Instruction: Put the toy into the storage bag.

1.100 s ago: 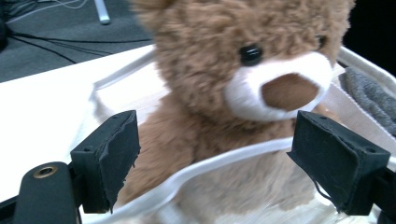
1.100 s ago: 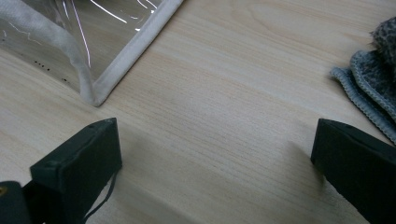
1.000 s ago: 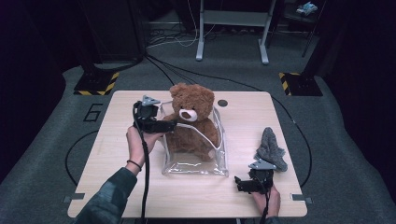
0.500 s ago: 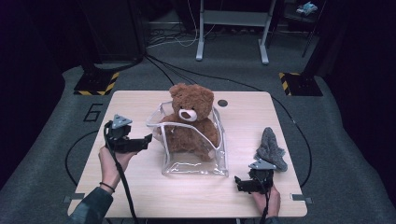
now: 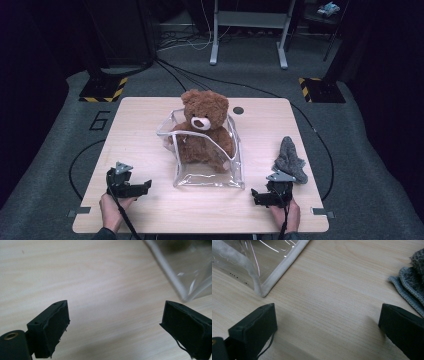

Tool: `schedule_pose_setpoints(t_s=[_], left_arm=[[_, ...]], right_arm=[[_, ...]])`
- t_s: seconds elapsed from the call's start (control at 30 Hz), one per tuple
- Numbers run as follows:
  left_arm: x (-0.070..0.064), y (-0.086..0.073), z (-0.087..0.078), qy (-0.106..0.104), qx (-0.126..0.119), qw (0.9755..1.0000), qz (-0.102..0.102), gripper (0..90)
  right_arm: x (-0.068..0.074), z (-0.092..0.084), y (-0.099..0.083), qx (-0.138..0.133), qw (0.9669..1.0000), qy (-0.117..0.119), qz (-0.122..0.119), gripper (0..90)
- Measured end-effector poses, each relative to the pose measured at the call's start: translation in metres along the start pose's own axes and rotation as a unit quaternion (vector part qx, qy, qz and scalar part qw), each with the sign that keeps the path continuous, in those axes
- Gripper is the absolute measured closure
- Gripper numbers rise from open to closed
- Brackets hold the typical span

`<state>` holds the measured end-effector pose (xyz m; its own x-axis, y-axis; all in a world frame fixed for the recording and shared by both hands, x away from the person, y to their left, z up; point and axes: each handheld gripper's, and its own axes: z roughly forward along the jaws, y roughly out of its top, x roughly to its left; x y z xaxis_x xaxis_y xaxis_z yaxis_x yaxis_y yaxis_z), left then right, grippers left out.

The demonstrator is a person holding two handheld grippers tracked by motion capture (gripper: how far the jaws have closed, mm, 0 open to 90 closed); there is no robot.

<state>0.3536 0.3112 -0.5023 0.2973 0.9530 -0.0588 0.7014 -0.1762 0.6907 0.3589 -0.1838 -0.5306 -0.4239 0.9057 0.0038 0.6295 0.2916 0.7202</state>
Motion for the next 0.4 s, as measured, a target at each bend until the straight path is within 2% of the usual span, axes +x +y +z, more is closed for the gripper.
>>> schedule_pose_setpoints(t_s=[0.03,0.07,0.13,0.27,0.4], left_arm=[[0.000,-0.005,0.004,0.002,-0.001,1.0000,-0.008,6.8],[0.002,-0.010,0.007,0.002,-0.001,1.0000,-0.004,6.0],[0.003,-0.016,0.012,0.003,0.005,0.9999,-0.011,5.4],[0.000,-0.025,0.017,0.032,-0.028,0.9991,-0.002,3.7],[0.000,-0.025,0.018,0.038,-0.031,0.9988,-0.003,3.1]], right_arm=[[0.000,0.000,0.000,0.000,1.0000,0.000,0.000,0.8],[0.000,0.000,0.000,0.000,1.0000,0.000,0.000,0.8],[0.000,0.000,0.000,0.000,1.0000,0.000,0.000,0.9],[-0.001,-0.001,0.000,0.002,0.9999,0.003,-0.011,1.1],[-0.001,-0.001,0.000,0.003,0.9999,0.004,-0.010,1.0]])
